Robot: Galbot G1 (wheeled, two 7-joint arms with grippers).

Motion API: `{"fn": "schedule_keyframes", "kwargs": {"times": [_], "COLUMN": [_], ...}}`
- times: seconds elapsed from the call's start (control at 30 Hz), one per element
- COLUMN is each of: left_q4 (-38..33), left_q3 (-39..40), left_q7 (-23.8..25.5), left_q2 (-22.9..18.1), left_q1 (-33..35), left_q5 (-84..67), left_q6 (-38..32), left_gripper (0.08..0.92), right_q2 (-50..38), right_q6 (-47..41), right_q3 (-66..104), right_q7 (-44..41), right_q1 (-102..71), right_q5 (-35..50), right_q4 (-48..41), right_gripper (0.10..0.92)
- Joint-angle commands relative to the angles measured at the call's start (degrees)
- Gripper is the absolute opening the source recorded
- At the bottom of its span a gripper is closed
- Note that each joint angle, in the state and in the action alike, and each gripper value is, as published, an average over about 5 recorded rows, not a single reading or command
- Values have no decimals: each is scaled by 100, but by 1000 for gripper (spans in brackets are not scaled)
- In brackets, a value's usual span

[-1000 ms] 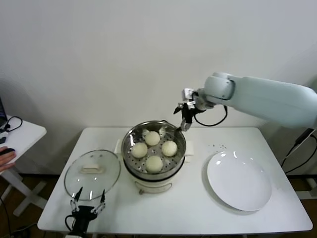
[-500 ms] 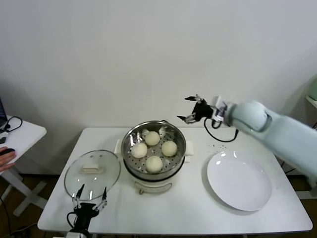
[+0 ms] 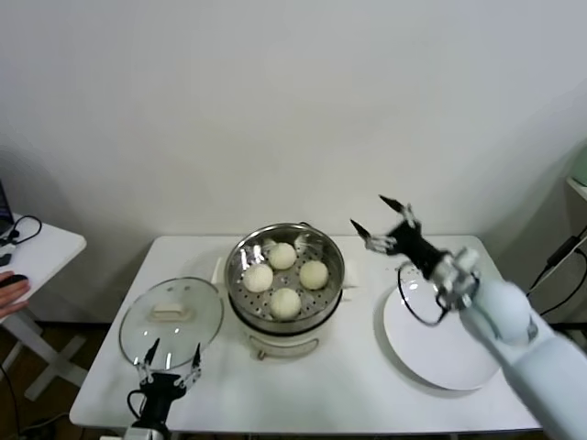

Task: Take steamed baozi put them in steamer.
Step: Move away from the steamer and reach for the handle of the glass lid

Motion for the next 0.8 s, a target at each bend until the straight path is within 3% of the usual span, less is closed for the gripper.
{"fn": "schedule_keyframes", "kwargs": {"times": [0.03,0.5,0.8], "left_q4": [-8,-58,-144], "left_q3": [-17,-85,-339], "left_q7": [-33,-410,-749], "left_q2": [16,34,231], "left_q1": [2,-41,-147], "left_q5": [-128,81,2495], "left_q6": [12,-123,-204], "left_gripper": [823,823,823], "right_q2": [1822,2679,2790], "right_q6": [1932,2778,2834], "right_q3": [1789,1558,1396], "right_q7": [-7,-21,155], "right_q1": [-3082,-3516,-3509], "right_q5": [-391,-281,-414], "right_q4": [56,-413,-541], "right_gripper": [823,823,823]}}
